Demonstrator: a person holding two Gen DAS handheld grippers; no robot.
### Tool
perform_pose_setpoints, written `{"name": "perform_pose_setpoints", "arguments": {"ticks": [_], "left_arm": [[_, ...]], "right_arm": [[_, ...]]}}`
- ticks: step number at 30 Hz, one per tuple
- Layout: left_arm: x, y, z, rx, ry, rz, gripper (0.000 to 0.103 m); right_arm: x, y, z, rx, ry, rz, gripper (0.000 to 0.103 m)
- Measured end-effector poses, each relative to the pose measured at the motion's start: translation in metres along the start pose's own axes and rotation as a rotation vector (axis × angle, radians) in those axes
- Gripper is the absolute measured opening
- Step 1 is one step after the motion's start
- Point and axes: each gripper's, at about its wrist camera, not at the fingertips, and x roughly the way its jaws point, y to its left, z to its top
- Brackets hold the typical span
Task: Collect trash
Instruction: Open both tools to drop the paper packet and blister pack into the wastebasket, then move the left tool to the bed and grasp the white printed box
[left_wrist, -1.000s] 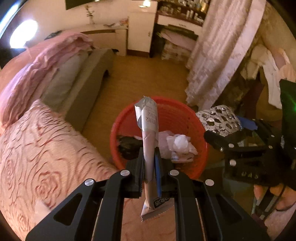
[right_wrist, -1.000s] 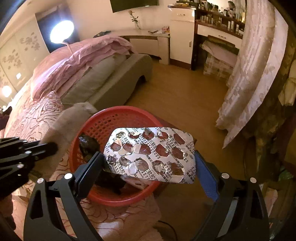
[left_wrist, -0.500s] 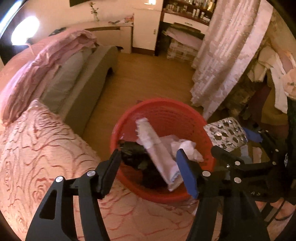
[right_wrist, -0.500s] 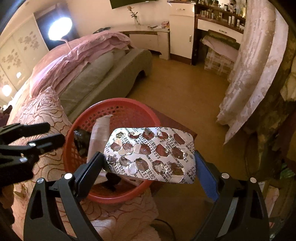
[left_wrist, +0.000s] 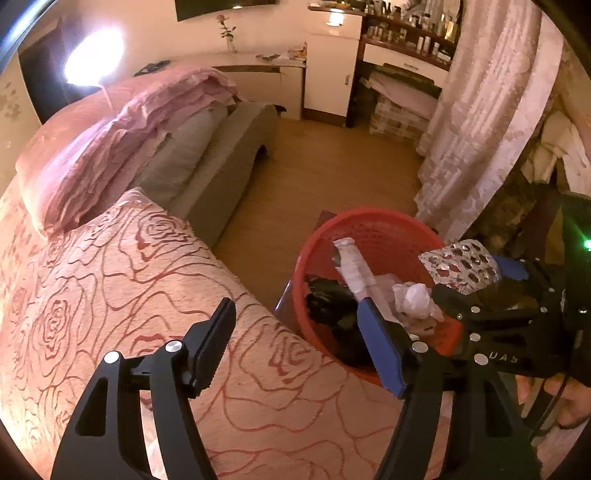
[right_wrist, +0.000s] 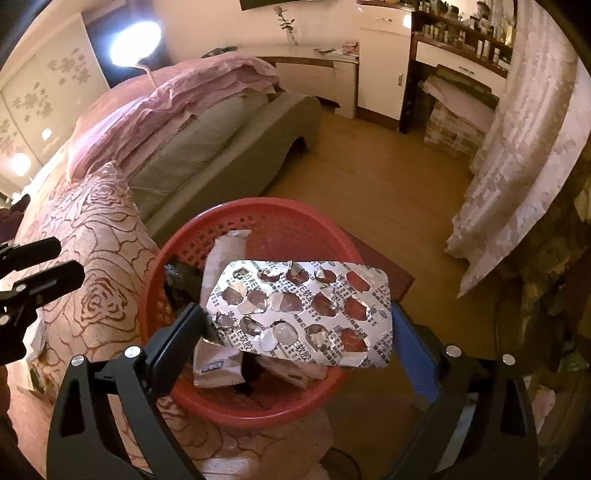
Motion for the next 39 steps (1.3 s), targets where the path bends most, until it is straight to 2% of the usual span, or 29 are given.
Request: {"name": "perform_pose_setpoints", "arguments": {"ticks": [3, 15, 29, 39], "left_arm": [[-0.004, 0.006, -0.002, -0.019, -0.006, 0.001, 0.070], [-0.015, 0.027, -0.019, -0.084, -0.020, 0.004, 0.070], [-0.031, 0.050, -0.039, -0.139, -0.041, 0.024, 0.075], [-0.057, 0.096, -0.057, -0.198, -0.079, 0.082, 0.075]], "right_arm": [[-0.003, -0.001, -0.001, 0.007, -0.001, 0.005, 0.094], [-0.013, -0.015, -0.014, 0.040, -0.002, 0.000, 0.095], [-0.023, -0.012, -0.038, 0.039, 0.009, 0.009, 0.095], [-0.027, 0.010, -0.046, -0.005, 0.015, 0.050, 0.095]]}}
